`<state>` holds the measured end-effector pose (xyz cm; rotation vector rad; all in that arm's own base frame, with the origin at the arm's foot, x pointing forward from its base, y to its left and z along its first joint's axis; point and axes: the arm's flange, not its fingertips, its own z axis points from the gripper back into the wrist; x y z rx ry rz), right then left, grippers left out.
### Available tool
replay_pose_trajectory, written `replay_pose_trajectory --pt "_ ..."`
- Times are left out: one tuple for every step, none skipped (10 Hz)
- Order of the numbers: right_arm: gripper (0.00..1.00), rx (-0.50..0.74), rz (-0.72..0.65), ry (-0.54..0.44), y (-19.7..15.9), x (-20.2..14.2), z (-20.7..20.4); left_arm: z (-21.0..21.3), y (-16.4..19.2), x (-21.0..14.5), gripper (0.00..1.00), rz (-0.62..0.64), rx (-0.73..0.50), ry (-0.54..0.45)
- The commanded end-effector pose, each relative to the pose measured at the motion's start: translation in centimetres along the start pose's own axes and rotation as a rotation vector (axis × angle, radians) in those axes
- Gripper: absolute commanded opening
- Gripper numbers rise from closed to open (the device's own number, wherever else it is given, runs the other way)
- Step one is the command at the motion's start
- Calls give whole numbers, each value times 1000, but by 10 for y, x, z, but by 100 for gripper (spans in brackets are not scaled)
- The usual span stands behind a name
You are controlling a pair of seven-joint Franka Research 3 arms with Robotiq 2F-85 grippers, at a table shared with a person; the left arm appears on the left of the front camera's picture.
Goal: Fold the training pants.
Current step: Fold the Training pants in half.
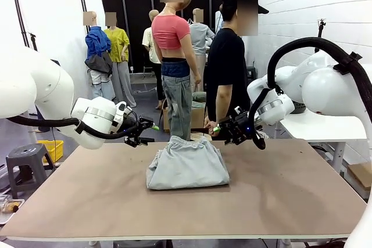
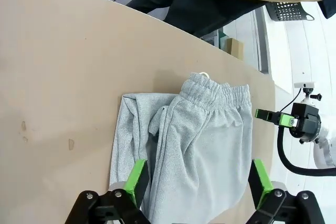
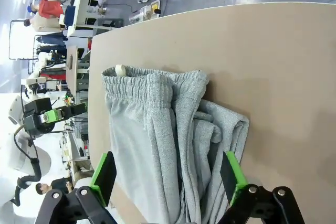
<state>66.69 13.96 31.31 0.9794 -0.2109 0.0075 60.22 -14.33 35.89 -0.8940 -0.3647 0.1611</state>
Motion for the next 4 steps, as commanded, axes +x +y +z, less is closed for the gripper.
replay_pose_trajectory --pt "100 -3 3 2 0 1 -1 2 0 -1 100 0 -3 4" --pt "100 -3 3 2 0 1 -1 2 0 -1 100 0 -3 4" --pt "100 -3 3 2 0 1 -1 2 0 -1 100 0 -3 4" --pt "100 -3 3 2 0 1 -1 2 0 -1 100 0 -3 4"
